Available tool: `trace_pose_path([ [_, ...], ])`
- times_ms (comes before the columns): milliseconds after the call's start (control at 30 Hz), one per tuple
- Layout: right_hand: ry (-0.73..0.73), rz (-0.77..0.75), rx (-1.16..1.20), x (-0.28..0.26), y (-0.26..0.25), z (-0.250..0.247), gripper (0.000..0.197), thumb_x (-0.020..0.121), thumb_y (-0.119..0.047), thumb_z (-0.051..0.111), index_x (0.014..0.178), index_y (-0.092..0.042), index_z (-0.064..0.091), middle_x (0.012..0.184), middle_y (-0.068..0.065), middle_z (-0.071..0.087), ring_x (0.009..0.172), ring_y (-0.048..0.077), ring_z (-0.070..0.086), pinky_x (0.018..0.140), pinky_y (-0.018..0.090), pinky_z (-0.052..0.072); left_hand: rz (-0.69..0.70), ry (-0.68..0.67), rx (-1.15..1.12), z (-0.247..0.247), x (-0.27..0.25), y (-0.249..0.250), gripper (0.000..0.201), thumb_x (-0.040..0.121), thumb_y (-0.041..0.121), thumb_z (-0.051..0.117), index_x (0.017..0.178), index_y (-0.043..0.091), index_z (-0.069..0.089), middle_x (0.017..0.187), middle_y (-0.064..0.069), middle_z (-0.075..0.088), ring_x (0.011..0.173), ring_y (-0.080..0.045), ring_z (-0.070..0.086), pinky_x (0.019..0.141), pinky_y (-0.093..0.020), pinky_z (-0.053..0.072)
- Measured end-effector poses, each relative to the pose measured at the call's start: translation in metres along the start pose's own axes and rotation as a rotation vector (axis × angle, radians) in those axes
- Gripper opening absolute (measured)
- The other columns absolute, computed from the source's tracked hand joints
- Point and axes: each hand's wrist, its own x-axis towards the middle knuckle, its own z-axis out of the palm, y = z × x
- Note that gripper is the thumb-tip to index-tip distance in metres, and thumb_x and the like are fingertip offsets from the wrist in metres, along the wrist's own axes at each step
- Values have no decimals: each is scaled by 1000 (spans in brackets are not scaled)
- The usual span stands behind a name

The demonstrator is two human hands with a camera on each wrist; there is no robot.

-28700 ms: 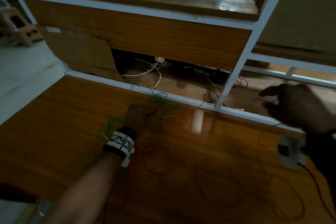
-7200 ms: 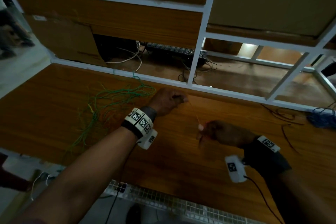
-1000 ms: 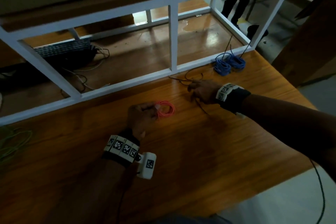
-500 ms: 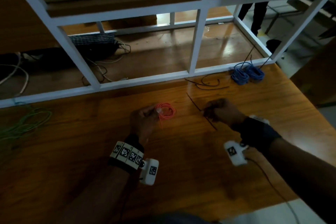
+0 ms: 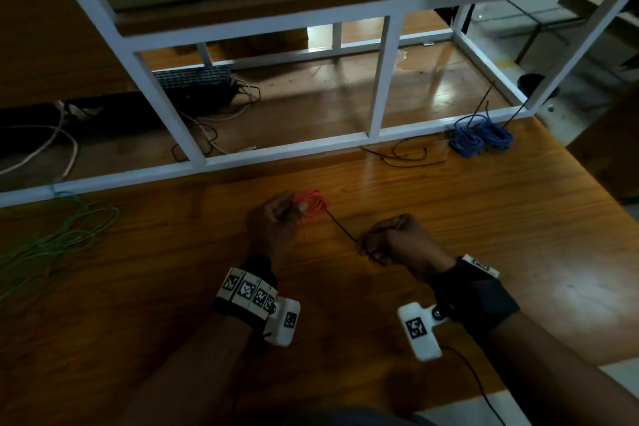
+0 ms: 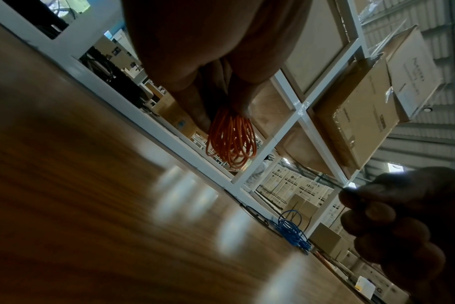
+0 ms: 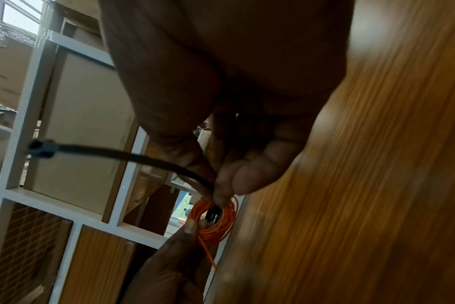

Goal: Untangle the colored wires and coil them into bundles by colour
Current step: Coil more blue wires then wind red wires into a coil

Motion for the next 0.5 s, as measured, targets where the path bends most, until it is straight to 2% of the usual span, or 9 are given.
trace_pose_path([
  [33,-1,8,-11,1,0,2,14,90,-2,71,82,8,77,77,20,72,61,21,61,58,30,50,8,-11,-12,1,-1,1,34,83,28,77,115,23,68,106,7,72,100,-11,68,80,-32,59],
  [100,5,14,-9,2,1,7,14,89,-1,69,81,8,77,76,19,72,59,20,60,57,30,49,9,-61,-29,5,-9,6,32,85,24,74,116,22,67,105,10,68,100,-9,66,77,-22,56],
  [167,12,10,29,2,0,12,14,89,2,67,82,10,75,72,17,70,56,19,58,55,30,47,-4,-111,-36,11,-17,8,36,87,22,72,122,15,65,111,6,67,102,-9,64,78,-16,53],
  [267,29,-1,114,2,-2,17,14,90,7,62,83,9,74,67,14,66,51,19,53,50,29,43,-5,-162,-37,19,-30,4,36,85,27,75,120,20,69,114,7,70,101,-4,66,85,-23,53],
  [333,55,-6,134,2,-2,20,18,88,11,59,83,7,75,66,14,66,49,19,51,47,26,42,-3,-174,-47,23,-35,2,30,83,29,77,112,26,71,107,10,73,95,-2,69,82,-23,54],
  [400,72,-18,121,2,0,22,20,88,11,58,82,3,76,67,13,67,49,19,53,47,27,44,25,-169,-69,25,-37,2,27,82,26,79,108,26,71,100,9,75,94,-5,71,79,-24,56],
  [500,67,-36,79,2,4,22,21,91,6,61,82,-3,79,72,12,71,58,17,59,52,28,48,0,-157,-119,25,-35,0,48,75,28,84,120,22,66,108,5,74,101,-10,70,81,-31,58],
])
